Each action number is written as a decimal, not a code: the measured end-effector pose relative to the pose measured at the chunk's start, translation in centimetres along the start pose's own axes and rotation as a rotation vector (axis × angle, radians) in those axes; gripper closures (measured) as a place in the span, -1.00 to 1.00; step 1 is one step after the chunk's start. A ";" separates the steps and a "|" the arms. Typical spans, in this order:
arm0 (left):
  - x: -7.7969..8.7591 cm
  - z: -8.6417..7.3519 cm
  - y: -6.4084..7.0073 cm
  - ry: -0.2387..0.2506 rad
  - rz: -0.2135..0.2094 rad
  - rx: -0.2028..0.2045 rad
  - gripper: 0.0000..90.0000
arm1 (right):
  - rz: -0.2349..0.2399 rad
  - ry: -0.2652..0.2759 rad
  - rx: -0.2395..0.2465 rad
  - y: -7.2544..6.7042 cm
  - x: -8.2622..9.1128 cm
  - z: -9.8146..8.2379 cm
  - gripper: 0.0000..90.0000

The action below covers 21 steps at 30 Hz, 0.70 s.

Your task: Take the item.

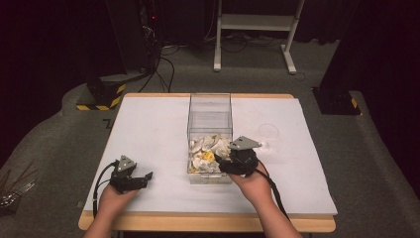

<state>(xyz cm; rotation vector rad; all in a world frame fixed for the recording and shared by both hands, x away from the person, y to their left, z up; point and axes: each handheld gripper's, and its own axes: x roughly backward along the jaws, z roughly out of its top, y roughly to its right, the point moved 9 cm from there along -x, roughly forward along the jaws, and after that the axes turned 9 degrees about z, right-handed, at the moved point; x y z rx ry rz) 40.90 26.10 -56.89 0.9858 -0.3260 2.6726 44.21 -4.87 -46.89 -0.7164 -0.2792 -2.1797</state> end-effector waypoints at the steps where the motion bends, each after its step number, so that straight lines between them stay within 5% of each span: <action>1: 0.0 0.0 0.0 0.000 0.000 0.000 -0.50 | 0.001 -0.007 0.004 0.0 -0.2 0.0 -0.30; 21: 0.0 0.0 0.1 -0.001 -0.003 0.006 -0.50 | 0.002 -0.126 0.045 0.7 -2.2 -0.1 0.11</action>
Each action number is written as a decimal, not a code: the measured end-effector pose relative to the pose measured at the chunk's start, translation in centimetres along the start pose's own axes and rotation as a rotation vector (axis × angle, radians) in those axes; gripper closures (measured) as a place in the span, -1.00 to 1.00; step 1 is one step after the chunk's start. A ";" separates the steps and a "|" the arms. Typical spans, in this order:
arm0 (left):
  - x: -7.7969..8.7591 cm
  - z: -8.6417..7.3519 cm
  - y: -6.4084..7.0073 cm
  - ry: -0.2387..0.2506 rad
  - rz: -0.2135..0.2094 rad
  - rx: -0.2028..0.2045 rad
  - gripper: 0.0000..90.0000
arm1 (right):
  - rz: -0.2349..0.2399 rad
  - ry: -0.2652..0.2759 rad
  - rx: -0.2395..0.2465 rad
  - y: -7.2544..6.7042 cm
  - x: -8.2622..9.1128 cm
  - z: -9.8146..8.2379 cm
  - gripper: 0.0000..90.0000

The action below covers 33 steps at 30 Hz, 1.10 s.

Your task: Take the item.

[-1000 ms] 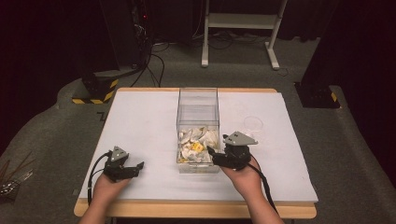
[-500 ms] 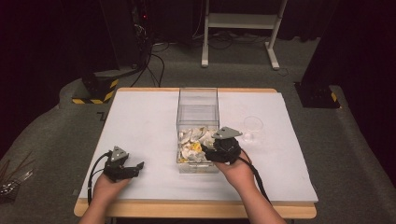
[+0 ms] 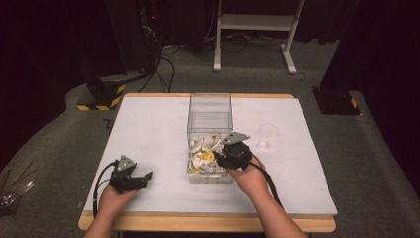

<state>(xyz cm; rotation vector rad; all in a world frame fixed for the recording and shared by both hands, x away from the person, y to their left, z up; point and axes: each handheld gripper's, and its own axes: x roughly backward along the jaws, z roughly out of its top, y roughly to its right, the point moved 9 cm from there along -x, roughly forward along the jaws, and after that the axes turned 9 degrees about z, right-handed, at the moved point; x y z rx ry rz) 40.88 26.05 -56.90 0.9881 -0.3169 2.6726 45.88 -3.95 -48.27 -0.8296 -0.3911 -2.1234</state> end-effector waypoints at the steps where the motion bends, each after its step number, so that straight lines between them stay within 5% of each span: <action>1: 0.0 0.0 0.0 0.000 0.000 0.000 -0.50 | 0.004 -0.015 0.005 0.0 -0.1 -0.1 0.20; 9: 0.0 0.0 0.0 0.000 0.000 0.000 -0.50 | 0.015 -0.052 -0.010 0.0 -0.7 -0.5 0.37; 18: 0.0 0.0 0.0 0.000 0.001 -0.004 -0.50 | 0.027 -0.058 -0.011 -0.2 -0.7 -0.6 0.78; 33: 0.0 0.0 0.0 0.000 0.000 -0.003 -0.50 | 0.030 0.047 -0.003 -0.3 0.3 -0.3 0.95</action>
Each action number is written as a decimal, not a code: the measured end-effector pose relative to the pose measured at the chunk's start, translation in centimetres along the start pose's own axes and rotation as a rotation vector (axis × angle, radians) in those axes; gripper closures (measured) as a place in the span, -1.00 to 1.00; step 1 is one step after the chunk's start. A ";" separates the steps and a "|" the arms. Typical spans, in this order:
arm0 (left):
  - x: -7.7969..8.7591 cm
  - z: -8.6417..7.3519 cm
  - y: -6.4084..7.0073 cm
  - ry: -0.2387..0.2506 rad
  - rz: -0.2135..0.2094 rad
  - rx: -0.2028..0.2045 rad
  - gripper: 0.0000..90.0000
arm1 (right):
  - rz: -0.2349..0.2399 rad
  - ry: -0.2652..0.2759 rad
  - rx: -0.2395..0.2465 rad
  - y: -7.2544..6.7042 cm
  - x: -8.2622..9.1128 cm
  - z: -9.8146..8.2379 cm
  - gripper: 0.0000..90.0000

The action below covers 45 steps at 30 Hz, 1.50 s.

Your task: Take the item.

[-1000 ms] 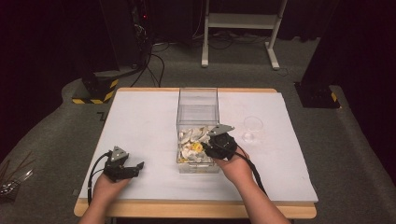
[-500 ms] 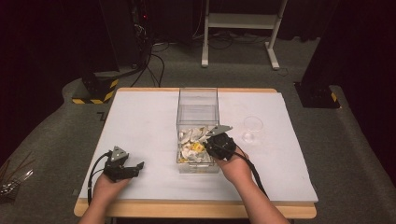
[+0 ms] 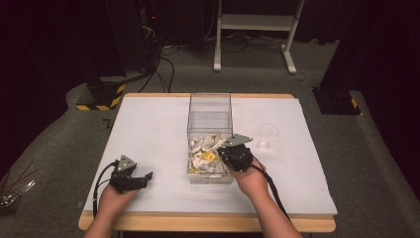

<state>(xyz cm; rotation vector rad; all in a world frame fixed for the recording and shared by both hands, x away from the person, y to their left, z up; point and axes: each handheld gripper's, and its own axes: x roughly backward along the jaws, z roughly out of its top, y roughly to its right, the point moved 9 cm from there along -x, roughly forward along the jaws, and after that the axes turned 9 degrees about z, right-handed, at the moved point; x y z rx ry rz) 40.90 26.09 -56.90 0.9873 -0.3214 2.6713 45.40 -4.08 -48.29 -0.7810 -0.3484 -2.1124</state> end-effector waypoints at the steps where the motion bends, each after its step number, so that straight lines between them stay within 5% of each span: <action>1: 0.0 0.0 0.0 0.000 0.000 0.000 -0.50 | 0.003 0.010 -0.002 0.0 0.0 0.1 0.95; 11: 0.0 0.0 0.0 0.001 0.002 0.006 -0.50 | 0.005 0.098 -0.011 -0.1 0.5 0.1 0.95; 45: 0.0 0.0 0.0 0.002 0.001 0.006 -0.50 | 0.006 0.264 -0.004 -0.7 2.9 1.4 0.96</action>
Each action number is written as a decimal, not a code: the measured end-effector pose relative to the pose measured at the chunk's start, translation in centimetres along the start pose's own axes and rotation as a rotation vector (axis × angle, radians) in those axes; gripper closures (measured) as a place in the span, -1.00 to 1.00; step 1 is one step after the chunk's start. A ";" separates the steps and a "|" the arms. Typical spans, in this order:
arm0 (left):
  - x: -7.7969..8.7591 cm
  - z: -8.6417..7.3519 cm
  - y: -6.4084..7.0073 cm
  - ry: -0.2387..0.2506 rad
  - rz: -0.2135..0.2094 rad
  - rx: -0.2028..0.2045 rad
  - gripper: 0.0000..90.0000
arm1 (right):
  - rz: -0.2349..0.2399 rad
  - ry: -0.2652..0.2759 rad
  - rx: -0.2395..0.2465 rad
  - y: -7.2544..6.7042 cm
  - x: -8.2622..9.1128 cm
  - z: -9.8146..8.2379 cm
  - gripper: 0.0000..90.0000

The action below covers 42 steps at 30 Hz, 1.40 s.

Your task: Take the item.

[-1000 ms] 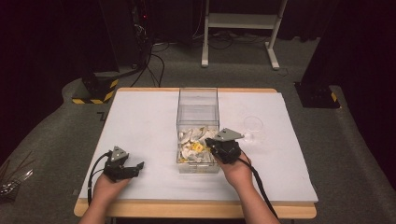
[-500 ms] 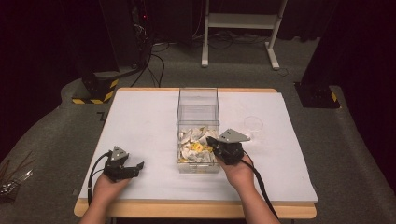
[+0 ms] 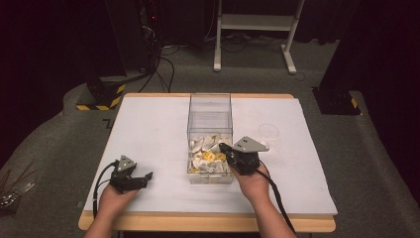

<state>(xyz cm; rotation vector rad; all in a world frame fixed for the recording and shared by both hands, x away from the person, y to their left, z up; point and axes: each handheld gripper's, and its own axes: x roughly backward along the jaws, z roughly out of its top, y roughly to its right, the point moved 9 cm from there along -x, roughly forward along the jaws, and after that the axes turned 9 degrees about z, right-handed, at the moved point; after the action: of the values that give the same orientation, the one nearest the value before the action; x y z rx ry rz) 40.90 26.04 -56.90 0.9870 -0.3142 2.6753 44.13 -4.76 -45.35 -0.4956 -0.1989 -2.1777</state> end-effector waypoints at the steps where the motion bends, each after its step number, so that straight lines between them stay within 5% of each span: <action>1: 0.0 0.0 0.0 0.000 0.000 0.000 -0.50 | 0.000 0.003 0.002 0.0 0.0 0.1 0.96; 42: 0.0 0.0 0.0 0.003 -0.002 0.002 -0.50 | -0.013 0.144 0.019 0.0 2.5 2.9 0.96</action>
<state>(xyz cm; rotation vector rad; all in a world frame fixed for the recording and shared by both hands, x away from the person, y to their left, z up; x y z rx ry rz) 40.91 26.05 -56.91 0.9825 -0.3104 2.6759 43.60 -5.65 -41.64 -0.3258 -0.1444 -2.2118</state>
